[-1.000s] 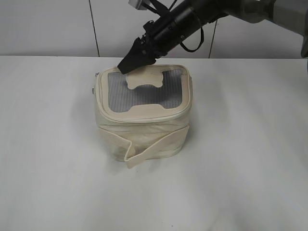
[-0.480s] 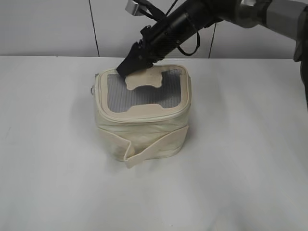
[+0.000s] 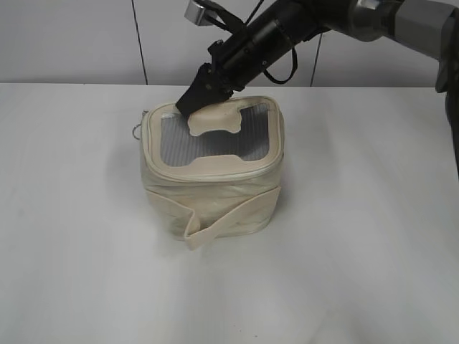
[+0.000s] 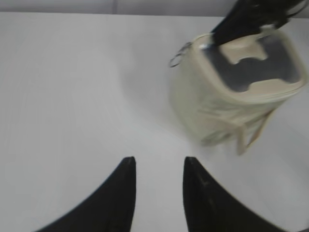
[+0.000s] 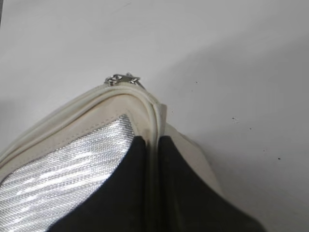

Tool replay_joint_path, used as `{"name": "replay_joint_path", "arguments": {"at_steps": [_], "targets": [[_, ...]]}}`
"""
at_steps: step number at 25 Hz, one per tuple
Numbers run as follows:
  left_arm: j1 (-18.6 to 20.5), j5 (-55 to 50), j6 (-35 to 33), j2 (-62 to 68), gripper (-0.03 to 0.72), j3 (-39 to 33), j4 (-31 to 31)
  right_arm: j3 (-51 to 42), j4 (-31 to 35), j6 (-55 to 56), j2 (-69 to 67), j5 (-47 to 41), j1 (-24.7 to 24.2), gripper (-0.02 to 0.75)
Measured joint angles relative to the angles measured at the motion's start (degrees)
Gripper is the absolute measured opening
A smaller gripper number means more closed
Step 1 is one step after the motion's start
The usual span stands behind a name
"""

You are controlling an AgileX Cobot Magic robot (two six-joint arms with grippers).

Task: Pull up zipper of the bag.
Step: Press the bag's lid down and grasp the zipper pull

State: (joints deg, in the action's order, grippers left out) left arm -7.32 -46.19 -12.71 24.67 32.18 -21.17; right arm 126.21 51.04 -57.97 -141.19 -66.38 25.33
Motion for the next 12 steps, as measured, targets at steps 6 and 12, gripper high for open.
{"name": "replay_joint_path", "arguments": {"at_steps": [6, 12], "targets": [[-0.33, 11.67, -36.06, 34.37, 0.341, 6.53, -25.92, 0.07, -0.06, 0.85, 0.00, -0.26, 0.04, 0.054], [-0.05, 13.66, -64.63, 60.91, 0.498, 17.75, -35.07, 0.07, -0.06, 1.81, 0.00, -0.52, 0.04, 0.050]]}}
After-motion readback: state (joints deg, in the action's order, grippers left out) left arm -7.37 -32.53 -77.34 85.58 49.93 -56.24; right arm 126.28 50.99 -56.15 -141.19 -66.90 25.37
